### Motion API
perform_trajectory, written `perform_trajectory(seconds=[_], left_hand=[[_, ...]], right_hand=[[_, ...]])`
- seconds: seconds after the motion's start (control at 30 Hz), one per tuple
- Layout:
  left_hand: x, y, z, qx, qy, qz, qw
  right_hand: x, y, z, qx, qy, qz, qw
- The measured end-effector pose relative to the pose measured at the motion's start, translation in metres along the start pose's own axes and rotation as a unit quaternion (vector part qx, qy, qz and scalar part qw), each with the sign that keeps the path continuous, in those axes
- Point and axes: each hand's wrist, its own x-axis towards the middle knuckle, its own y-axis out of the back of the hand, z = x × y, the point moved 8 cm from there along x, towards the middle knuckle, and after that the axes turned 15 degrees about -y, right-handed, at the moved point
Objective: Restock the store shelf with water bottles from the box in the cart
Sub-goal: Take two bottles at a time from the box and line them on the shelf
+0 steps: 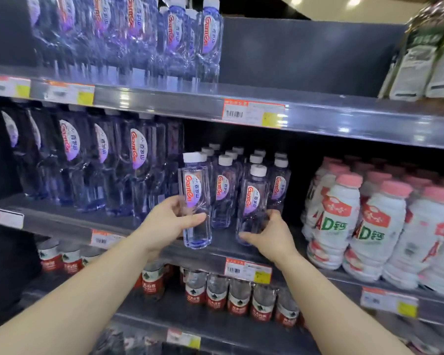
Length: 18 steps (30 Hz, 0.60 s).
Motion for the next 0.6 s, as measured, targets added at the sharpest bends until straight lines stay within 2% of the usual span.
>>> perform_trajectory(seconds=[0.1, 0.3, 0.6], left_hand=[[0.002, 0.0, -0.002, -0.001, -0.001, -0.016, 1.0], [0.013, -0.003, 0.002, -0.021, -0.012, -0.031, 0.999], [0.015, -0.017, -0.004, -0.043, -0.008, -0.043, 0.998]], right_hand=[[0.003, -0.003, 0.001, -0.061, -0.023, 0.011, 0.998], [0.018, -0.012, -0.005, -0.061, -0.043, 0.036, 0.997], [0.028, -0.019, -0.005, -0.067, -0.056, 0.034, 0.996]])
